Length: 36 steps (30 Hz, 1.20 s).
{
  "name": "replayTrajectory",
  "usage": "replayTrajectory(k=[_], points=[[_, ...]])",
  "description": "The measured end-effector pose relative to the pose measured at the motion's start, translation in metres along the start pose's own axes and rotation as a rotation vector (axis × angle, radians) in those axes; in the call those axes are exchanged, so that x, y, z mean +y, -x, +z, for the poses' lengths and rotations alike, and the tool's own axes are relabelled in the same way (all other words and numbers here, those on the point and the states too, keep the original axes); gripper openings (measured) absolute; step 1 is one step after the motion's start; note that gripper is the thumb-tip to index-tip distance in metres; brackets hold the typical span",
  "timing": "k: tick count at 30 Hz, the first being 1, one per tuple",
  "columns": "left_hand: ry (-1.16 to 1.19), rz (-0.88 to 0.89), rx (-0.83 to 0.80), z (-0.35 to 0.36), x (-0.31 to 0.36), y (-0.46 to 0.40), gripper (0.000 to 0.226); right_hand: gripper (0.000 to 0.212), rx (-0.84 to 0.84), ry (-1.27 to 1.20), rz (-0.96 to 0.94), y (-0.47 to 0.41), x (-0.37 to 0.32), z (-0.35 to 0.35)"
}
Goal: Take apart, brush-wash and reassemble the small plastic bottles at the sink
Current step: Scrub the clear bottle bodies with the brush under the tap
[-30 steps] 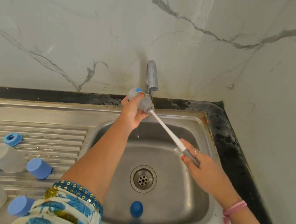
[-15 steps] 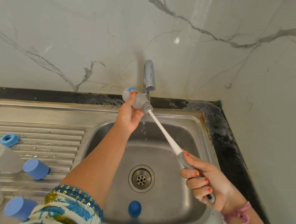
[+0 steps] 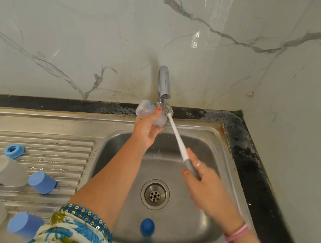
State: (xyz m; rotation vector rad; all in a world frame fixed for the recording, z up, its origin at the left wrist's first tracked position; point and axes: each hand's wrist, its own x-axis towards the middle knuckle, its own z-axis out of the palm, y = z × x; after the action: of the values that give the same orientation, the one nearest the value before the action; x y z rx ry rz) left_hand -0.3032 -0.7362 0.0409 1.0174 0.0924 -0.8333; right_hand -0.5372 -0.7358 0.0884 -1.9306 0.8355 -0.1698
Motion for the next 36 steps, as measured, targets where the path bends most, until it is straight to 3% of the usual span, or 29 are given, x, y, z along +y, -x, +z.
replayTrajectory(k=[4, 7, 13, 19, 23, 27, 30, 34, 36], points=[[0.06, 0.035, 0.079, 0.001, 0.002, -0.003, 0.052, 0.061, -0.022, 0.294, -0.048, 0.027, -0.008, 0.029], [0.03, 0.035, 0.09, -0.006, 0.003, -0.004, 0.049, 0.06, -0.015, 0.287, -0.007, 0.024, -0.011, 0.025], [-0.131, 0.042, -0.099, -0.003, -0.006, 0.005, 0.054, 0.057, 0.006, 0.232, 0.044, -0.017, -0.013, 0.001], [-0.013, 0.149, -0.015, 0.004, 0.005, -0.003, 0.044, 0.057, -0.016, 0.315, 0.007, 0.022, -0.016, 0.02], [0.02, 0.055, -0.12, 0.003, 0.005, 0.003, 0.018, 0.057, 0.021, 0.292, 0.005, 0.015, -0.014, 0.014], [0.093, 0.036, -0.097, 0.002, 0.012, 0.003, 0.029, 0.057, 0.029, 0.267, -0.013, 0.009, -0.017, 0.005], [0.189, 0.027, 0.011, -0.004, 0.019, -0.003, 0.038, 0.06, 0.016, 0.391, -0.063, 0.03, -0.017, 0.006], [0.112, -0.047, 0.074, -0.006, 0.017, -0.003, 0.04, 0.061, 0.006, 0.521, -0.081, 0.034, -0.003, 0.002], [0.03, -0.09, 0.022, -0.007, 0.02, -0.001, 0.034, 0.058, 0.03, 0.676, -0.154, 0.024, 0.006, -0.004]])
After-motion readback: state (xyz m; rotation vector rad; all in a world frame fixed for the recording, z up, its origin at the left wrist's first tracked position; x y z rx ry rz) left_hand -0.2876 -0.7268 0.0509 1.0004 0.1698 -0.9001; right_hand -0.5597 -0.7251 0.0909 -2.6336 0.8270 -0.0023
